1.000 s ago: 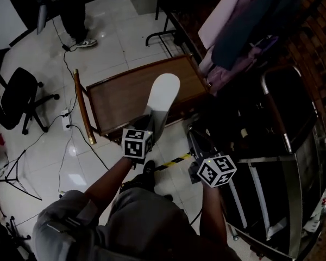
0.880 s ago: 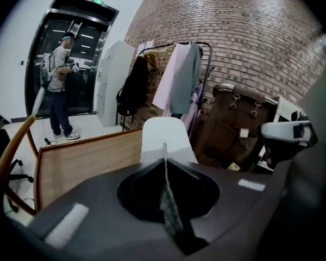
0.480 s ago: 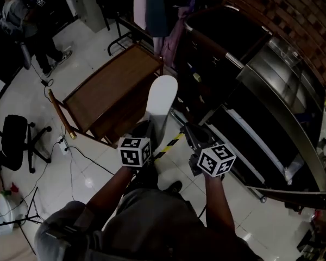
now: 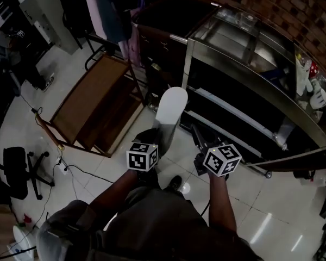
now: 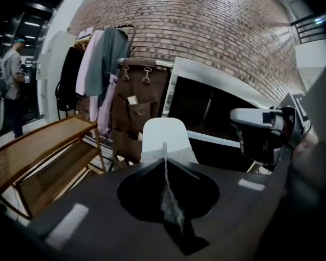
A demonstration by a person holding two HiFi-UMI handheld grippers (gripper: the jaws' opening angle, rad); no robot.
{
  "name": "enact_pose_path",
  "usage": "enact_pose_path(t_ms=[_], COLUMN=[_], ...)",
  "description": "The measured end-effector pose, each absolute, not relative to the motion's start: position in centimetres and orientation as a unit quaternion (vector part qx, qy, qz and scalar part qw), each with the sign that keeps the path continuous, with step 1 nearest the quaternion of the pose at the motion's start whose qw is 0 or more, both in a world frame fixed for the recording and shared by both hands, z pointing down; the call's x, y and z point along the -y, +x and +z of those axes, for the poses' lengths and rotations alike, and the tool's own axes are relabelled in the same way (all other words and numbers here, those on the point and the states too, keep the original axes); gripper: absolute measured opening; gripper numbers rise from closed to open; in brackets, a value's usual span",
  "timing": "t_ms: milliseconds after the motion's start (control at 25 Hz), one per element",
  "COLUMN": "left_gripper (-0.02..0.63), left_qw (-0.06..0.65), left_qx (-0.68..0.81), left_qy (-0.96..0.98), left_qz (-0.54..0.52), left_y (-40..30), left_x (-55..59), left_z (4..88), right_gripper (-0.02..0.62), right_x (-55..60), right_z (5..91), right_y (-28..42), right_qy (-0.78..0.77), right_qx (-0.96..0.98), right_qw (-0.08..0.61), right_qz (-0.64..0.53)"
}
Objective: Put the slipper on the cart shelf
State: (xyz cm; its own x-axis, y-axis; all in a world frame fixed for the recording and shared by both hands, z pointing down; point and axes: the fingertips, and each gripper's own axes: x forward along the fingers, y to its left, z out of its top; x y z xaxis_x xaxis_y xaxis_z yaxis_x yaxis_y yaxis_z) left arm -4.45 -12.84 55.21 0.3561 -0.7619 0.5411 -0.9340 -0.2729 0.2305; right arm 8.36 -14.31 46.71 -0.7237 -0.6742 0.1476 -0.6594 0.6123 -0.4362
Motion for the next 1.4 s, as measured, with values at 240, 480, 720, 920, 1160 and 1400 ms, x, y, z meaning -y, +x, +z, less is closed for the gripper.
enact_pose_path(t_ms=[240,480,720,920,1160,1400], left_gripper=[0.018,0.018,0.018,0.018,0.018,0.028], left_qw=[0.258,0.245,0.233,0.223,0.224,0.209], left_qx=[0.484,0.433,0.399,0.383,0.390,0.398], left_qy=[0.817,0.847,0.868,0.880,0.877,0.879], left_qz=[0.177,0.187,0.184,0.173,0.168,0.159], left_y=[2.8,8.9,14.0,17.6,21.0,23.9], left_x=[14.6,19.1,25.6,30.8,35.3,38.6], left_z=[55.3,55.5,55.1,54.8,55.7,56.5], right_gripper=[0.000,0.000,0.000,0.000,0.000,0.000], right_x=[13.1,14.3,16.1,17.6,18.6,18.9], right_z=[47.2,47.3,46.6,45.9,45.8,46.6], right_y=[15.5,20.0,24.0,26.7,29.2,29.8], right_qy=[-0.441,-0.494,-0.544,-0.583,-0.619,-0.636], right_qx=[-0.863,-0.835,-0.806,-0.782,-0.754,-0.734], right_qw=[0.028,0.031,0.014,0.012,0.008,-0.005], right_qz=[-0.245,-0.242,-0.232,-0.222,-0.221,-0.237])
